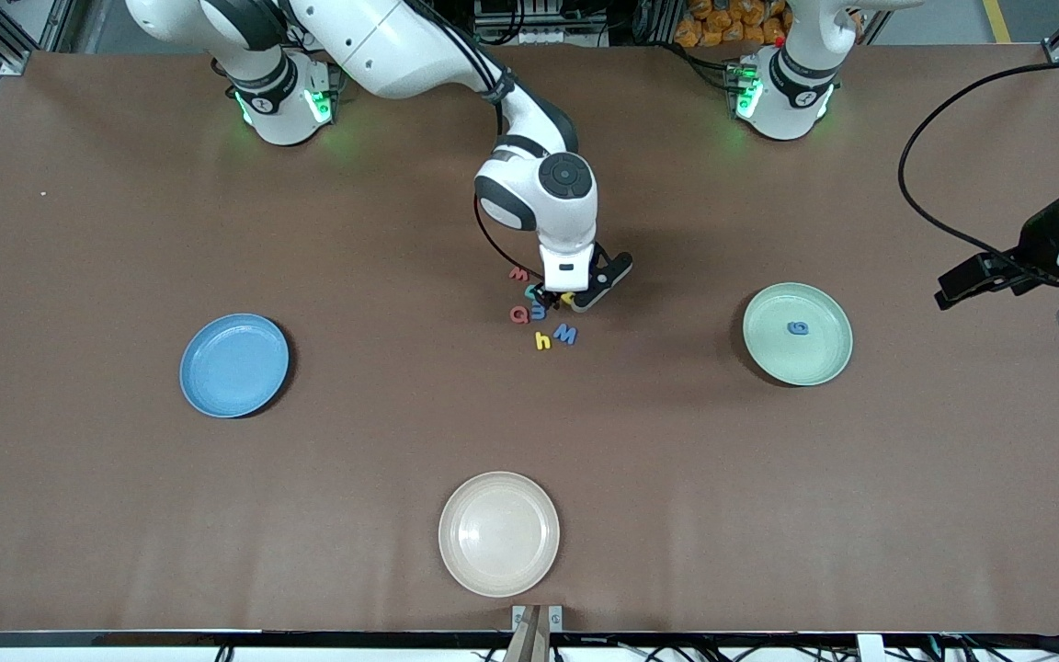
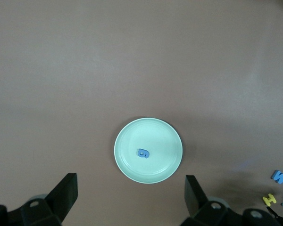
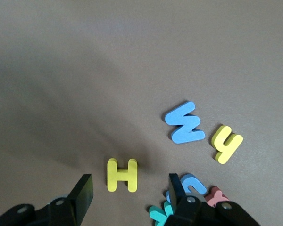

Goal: Sort uppercase to blue plate, lowercase to green plate
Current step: 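Grasp the yellow H with the right gripper while the left gripper withdraws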

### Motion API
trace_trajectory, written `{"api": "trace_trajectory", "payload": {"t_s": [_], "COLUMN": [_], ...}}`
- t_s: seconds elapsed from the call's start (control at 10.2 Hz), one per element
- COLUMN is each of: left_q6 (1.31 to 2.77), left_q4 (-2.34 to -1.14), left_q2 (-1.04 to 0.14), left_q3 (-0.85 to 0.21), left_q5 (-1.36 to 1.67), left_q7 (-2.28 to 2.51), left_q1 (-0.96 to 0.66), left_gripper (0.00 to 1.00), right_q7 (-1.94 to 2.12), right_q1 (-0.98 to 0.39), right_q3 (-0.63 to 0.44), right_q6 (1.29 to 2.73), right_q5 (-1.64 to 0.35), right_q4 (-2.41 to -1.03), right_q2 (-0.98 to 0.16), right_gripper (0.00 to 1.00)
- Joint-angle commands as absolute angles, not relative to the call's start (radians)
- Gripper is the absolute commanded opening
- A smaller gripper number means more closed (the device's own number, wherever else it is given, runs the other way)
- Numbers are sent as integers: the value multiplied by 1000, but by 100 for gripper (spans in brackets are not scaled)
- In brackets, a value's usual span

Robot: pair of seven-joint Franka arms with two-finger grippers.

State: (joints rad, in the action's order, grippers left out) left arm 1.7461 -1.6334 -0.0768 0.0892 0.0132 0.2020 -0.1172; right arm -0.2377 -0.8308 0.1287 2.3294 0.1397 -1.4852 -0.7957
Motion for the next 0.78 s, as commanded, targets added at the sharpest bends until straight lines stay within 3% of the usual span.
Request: {"api": "trace_trajectory", "payload": {"t_s": [0.0, 0.68], "left_q6": [1782, 1799], "left_q4": [-1628, -1680], "left_q2": [-80, -92], "left_q3": [94, 75], "left_q5": [-3, 0], "left_q7": [106, 121], "left_q1": [-118, -138], "left_gripper": [100, 100], "right_q7": [-221, -227], "right_q1": [-827, -827], "right_q3": [133, 150], "right_q6": [2306, 2319], "right_q5": [156, 158], "right_q4": [-1450, -1419], "right_q2": [-821, -865], "right_gripper": [73, 73]}}
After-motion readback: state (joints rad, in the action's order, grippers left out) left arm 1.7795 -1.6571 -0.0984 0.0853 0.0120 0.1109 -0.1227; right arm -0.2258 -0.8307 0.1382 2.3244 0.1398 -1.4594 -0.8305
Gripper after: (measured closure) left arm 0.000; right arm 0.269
